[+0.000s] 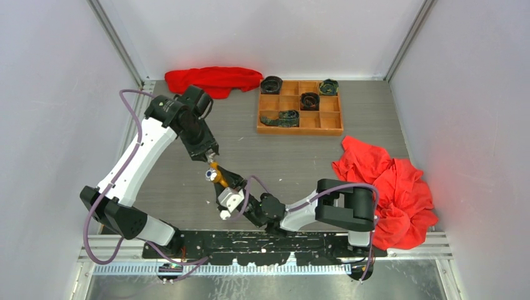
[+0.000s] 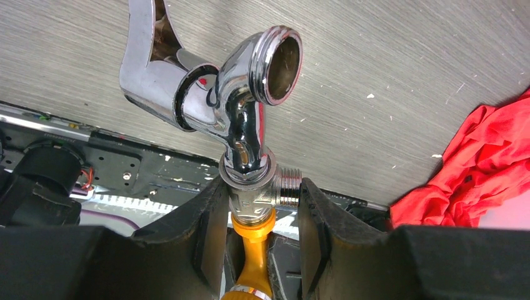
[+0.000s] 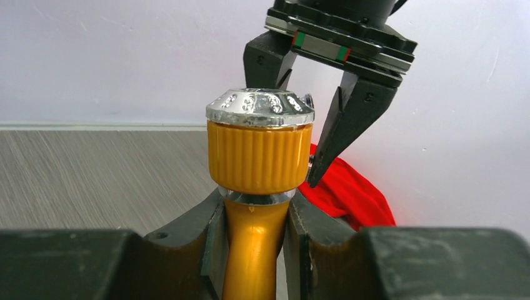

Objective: Install the water faucets

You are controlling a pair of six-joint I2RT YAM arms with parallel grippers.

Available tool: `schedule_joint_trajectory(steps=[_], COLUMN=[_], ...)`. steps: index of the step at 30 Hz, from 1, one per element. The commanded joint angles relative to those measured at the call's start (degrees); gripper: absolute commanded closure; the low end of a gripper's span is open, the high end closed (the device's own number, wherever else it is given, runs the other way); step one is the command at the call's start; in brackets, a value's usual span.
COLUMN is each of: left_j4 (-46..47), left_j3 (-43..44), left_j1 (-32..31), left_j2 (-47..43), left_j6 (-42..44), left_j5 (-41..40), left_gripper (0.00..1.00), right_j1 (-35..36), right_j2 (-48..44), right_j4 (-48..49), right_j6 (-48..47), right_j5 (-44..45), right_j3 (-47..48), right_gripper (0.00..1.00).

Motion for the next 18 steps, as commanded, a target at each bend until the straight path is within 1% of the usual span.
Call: schedule_joint_trajectory(steps=[1, 12, 18], left_j4=[-4.1, -2.8, -2.4], left_j3=[0.4, -0.5, -1.0], left_j1=[-1.0, -0.5, 0.5], left_j2=[-2.6, -3.0, -3.6], left_j6=[-2.5, -3.6, -3.8], left_j5=[8.8, 10.5, 11.5], left_gripper=[1.0, 1.0, 1.0], right_j1=[-3.0, -5.4, -7.4], right_j2=[-3.2, -4.8, -6.5], right_j4=[8.6, 8.7, 8.8], right_j6=[8.0, 17.9, 26.0], right_j5=[4.1, 4.5, 5.5], right_j3=[-0.2, -1.4, -2.6], right_gripper=[0.99, 0.99, 0.99])
